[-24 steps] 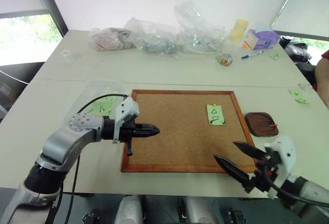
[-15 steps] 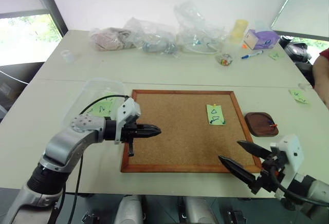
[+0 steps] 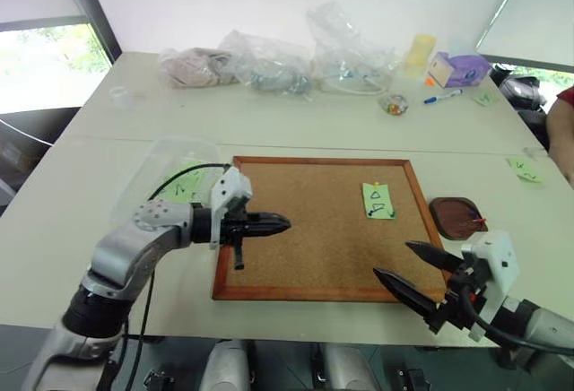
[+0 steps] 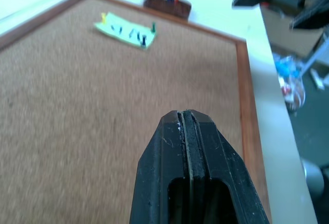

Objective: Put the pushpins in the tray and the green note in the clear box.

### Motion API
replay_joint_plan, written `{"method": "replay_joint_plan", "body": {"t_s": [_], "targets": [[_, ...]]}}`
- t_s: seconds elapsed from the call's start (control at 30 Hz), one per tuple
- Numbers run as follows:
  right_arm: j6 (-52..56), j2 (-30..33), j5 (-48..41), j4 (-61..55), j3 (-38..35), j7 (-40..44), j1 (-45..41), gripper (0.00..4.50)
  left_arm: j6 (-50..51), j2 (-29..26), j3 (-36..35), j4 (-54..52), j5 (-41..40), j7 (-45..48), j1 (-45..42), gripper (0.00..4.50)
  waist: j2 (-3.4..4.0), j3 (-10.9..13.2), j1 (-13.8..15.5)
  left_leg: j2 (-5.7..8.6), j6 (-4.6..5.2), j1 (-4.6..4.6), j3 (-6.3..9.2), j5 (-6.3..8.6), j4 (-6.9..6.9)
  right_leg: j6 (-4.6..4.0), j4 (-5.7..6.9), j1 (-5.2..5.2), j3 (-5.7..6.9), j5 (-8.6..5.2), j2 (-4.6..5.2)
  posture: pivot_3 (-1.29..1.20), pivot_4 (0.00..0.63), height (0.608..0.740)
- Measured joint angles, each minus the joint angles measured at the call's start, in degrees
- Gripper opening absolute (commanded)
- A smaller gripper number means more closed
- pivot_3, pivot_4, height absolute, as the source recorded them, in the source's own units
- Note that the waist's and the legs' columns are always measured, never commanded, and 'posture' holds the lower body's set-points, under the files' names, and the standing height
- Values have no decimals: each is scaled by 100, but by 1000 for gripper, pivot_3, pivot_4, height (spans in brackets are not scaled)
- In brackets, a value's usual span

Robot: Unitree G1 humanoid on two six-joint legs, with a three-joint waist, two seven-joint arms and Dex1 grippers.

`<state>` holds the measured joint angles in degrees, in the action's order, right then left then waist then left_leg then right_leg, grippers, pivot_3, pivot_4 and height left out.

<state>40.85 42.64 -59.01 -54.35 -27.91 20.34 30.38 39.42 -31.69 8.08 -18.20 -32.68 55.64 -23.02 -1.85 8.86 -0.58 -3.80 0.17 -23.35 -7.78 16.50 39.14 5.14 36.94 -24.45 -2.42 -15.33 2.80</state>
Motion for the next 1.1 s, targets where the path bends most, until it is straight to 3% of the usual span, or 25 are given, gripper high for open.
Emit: {"method": "replay_joint_plan", "body": {"t_s": [0.1,0.23,0.57,1.1], "targets": [[-21,-101,90,202,128,-153,-402,4500,-55,280,53,132,67,-155,-294,11,0,-1,-12,3,1,2,2,0,-1,0,0,1,0,0,-3,0,150,737],[-83,-394,594,991,685,-550,-1482,4500,-478,559,742,764,810,-345,-448,11,0,-3,-38,10,1,6,15,0,-1,1,1,1,-7,0,-14,0,150,737],[-83,-561,2299,3264,1991,-746,-3530,4500,-1258,550,1554,1815,2175,-297,-760,11,5,-1,-9,9,2,-4,12,0,0,2,4,-10,-6,1,-14,0,150,737],[-556,-1014,3533,5337,2513,98,-4881,4500,-1141,584,1591,1709,2587,-166,-815,11,14,-6,-13,9,2,-1,9,0,0,22,12,-9,-6,11,-14,0,150,737]]}}
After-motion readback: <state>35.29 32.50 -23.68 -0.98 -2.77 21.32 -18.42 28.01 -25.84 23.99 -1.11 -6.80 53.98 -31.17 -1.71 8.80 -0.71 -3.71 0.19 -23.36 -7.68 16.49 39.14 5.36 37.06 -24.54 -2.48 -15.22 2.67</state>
